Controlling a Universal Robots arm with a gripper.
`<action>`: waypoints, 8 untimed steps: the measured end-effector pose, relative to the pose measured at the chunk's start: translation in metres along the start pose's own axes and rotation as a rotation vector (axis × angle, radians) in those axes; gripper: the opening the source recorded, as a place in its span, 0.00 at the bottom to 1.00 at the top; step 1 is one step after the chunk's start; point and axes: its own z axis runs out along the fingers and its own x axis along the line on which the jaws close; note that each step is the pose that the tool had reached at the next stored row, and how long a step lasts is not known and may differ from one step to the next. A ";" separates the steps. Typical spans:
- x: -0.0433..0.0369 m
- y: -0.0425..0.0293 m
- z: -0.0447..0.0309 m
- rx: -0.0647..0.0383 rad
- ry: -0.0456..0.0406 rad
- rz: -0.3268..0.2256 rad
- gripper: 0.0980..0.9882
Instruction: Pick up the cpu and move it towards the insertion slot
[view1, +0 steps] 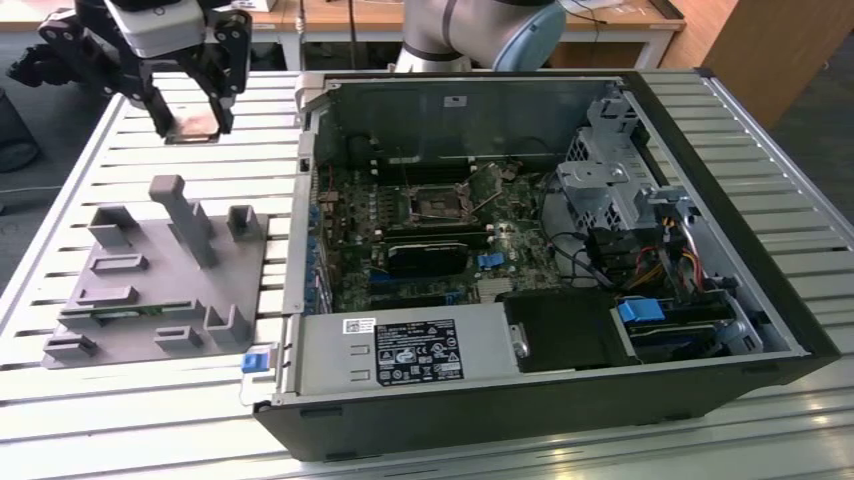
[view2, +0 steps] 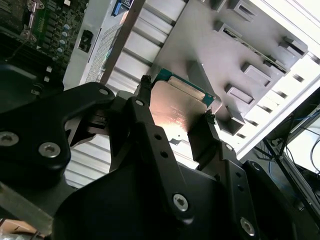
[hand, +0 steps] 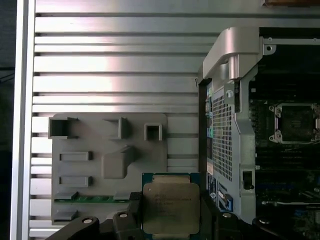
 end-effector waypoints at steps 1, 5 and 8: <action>-0.0012 0.0004 0.0000 0.000 0.0000 0.000 0.50; -0.0061 0.0011 0.0001 0.000 0.0000 0.000 0.50; -0.0095 0.0013 0.0001 0.000 0.0000 0.000 0.50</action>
